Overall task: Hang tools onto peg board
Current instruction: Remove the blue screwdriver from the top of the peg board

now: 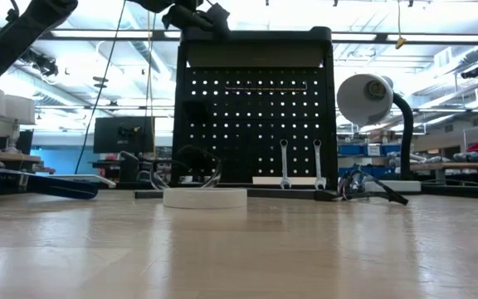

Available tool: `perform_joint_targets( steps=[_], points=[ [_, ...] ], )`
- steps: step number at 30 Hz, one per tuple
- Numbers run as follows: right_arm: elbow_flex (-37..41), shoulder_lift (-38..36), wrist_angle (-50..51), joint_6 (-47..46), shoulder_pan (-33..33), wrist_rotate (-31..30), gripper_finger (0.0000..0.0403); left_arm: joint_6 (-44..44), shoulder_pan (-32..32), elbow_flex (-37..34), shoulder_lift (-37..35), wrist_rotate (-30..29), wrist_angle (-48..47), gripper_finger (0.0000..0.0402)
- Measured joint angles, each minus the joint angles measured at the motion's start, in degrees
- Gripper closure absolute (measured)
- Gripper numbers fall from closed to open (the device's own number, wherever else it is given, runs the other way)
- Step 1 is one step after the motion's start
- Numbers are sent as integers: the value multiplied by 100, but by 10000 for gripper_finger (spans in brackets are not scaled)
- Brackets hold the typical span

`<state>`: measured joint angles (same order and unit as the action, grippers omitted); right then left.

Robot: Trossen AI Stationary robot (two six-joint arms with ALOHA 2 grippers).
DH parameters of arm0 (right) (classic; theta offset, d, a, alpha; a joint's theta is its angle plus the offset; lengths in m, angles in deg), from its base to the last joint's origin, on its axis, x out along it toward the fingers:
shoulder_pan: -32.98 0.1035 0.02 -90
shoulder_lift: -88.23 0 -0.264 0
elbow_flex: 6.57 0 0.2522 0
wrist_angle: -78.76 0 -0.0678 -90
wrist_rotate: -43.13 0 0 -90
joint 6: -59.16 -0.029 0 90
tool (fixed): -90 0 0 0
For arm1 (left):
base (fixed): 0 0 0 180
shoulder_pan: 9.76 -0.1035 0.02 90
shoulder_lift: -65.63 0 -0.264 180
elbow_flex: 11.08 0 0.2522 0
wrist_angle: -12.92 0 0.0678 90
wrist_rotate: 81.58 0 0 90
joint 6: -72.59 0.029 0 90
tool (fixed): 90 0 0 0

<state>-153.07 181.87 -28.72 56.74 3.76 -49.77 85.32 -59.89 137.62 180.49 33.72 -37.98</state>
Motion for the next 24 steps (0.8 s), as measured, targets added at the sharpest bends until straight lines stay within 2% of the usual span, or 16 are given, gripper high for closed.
perform_joint_targets(
  steps=[4, 8, 11, 19, 24],
  points=[
    [0, 0, 0, 0, -1, 1, 342, 282, 76, 0, -6, -425, -47, 185],
    [0, 0, 2, -17, 12, 3, 344, 233, 85, 2, -14, -596, -75, 188],
    [0, 0, -2, -11, 14, 3, 346, 165, 85, 7, -14, -666, -198, 209],
    [0, 0, -131, 0, 14, 3, 347, 120, 84, 27, -17, -737, -367, 307],
    [0, 0, -146, 0, 14, 3, 348, -264, 72, -10, -11, -587, 2, 313]
  ],
)
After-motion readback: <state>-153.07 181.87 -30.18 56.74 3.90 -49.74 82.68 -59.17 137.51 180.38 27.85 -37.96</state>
